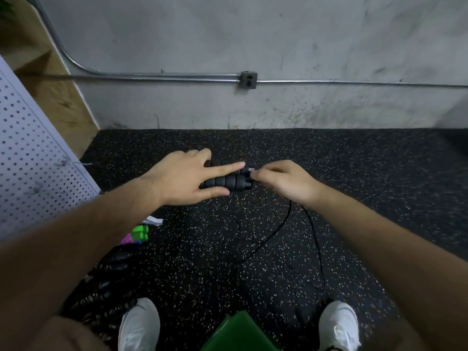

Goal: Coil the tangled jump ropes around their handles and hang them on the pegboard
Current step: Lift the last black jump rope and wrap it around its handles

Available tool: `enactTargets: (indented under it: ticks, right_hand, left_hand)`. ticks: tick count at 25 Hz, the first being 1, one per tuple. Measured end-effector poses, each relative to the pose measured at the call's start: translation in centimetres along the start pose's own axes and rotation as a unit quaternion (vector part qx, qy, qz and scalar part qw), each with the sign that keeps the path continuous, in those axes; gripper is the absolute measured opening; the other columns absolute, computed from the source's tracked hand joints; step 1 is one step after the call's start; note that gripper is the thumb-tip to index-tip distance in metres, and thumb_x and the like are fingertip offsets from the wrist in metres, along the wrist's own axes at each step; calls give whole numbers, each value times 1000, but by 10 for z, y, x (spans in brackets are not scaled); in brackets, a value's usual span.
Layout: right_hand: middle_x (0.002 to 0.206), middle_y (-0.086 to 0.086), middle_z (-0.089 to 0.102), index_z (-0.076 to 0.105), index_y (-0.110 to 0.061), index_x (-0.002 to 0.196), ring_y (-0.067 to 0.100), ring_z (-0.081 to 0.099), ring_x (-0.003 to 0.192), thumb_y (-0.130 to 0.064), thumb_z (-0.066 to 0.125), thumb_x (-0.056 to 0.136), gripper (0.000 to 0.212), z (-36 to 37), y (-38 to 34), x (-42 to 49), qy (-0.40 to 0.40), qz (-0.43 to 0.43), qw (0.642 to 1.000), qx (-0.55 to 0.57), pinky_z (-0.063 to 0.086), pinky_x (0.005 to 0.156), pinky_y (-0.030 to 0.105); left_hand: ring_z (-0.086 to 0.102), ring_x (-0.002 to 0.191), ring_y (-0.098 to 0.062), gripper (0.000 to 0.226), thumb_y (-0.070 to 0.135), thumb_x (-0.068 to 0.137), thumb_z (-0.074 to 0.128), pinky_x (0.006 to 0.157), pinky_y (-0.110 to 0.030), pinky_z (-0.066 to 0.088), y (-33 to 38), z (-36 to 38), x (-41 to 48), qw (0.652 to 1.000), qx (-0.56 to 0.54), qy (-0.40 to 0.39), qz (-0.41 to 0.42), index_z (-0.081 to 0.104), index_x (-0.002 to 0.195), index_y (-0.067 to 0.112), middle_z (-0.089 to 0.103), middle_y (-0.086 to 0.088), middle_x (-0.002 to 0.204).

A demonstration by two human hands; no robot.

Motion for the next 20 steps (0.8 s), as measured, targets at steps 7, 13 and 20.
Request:
enactTargets:
  ticks: [7, 13, 20]
  right_hand:
    - [75, -8, 66, 66, -23, 84, 13, 62, 68, -45, 71, 87, 23, -23, -6, -17, 142, -19, 977, -161, 49, 60, 31]
    - [96, -6, 66, 67, -23, 106, 14, 62, 81, -28, 56, 93, 18, -14, -45, -34, 120, -164, 943, -264, 53, 69, 32]
    - [101, -15, 67, 73, -23, 104, 1, 61, 92, -21, 62, 98, 13, -35, -34, -21, 76, -185, 963, -183, 47, 82, 15]
  left_hand:
    - [58, 101, -22, 97, 85, 83, 6, 83, -38, 51, 10, 7, 19, 995, 73, 47, -46, 2, 161, 26, 52, -3, 120]
    - [63, 100, -22, 93, 87, 80, 11, 79, -38, 54, 6, 11, 25, 997, 30, 53, -57, 35, 144, 24, 58, 0, 115]
    - [61, 94, -13, 79, 86, 84, 31, 84, -33, 52, 24, 8, 15, 997, -45, 43, 44, 42, 138, 31, 56, 13, 102]
Point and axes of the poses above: each hand's wrist, its own x-axis towards the middle knuckle, its own z-axis out of the palm, y = z × x, the point moved 10 cm from there along x, towards the middle knuckle
